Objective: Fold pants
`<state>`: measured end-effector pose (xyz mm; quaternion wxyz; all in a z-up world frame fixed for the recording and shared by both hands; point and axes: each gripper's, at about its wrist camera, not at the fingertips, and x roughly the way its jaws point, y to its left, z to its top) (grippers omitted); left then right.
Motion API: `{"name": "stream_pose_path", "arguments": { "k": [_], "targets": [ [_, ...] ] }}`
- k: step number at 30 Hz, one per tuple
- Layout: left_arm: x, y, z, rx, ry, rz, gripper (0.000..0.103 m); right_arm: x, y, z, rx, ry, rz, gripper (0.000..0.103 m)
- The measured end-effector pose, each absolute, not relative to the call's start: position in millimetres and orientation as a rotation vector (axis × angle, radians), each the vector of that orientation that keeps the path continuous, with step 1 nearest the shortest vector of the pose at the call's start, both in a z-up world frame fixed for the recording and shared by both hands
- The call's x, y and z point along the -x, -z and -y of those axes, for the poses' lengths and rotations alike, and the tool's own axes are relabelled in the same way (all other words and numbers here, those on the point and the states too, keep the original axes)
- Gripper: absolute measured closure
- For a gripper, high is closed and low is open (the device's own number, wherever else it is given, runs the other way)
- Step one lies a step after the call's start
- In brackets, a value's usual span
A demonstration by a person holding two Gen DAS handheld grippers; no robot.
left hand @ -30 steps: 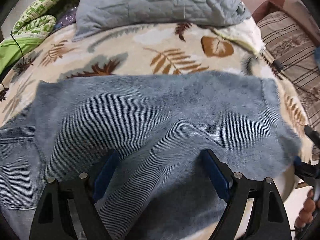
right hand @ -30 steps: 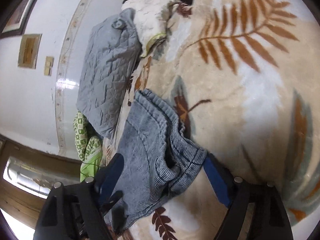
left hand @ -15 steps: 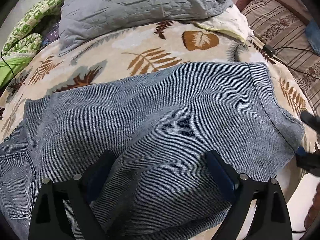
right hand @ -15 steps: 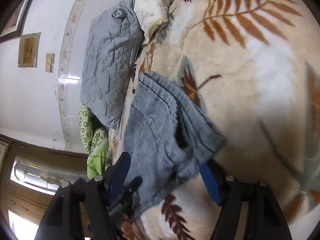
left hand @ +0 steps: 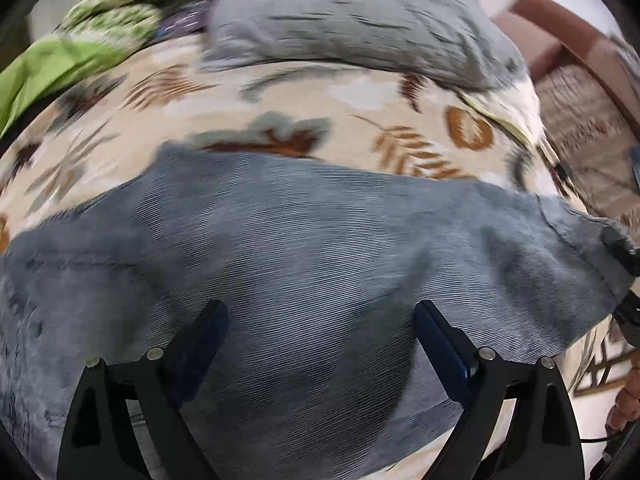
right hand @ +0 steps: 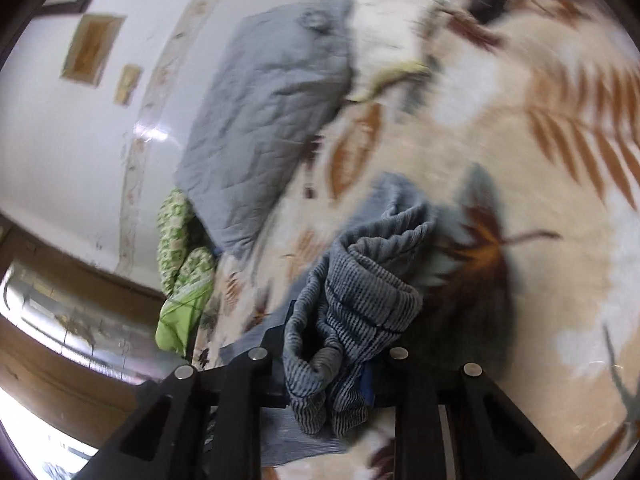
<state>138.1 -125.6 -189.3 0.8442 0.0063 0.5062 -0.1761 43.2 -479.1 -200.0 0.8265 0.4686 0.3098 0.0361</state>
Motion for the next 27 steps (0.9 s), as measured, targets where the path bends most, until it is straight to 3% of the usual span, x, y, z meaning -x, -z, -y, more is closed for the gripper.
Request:
{"name": "stream_pose_path", "arguments": {
  "k": [6,12,15,19,27],
  "targets": [
    [-127.2,178.6,59.4,0.127,0.316,-1.062,0.009,-64.8,151.8,397.0,-0.829,-0.211,-0.693,0.077],
    [-110.5,170.2,8.1,0.222,0.287,-1.036,0.009,-95.6,157.9,279.8,-0.619,-0.344,-0.852,0.077],
    [-103.9,173.2,-15.0,0.253,0.274,-1.033,0.009,-109.5,181.1,234.4,-0.538,-0.375,-0.986,0.071],
    [-98.3,179.6,-37.7,0.282,0.249,-1.039,0.009,-113.9,213.0,200.5,-0.507,-0.412,-1.088,0.036],
    [-87.7,170.1,-31.3,0.245,0.309,-1.005,0.009,-90.0,177.4,219.7,-0.580,-0.589,-0.999,0.034]
  ]
}}
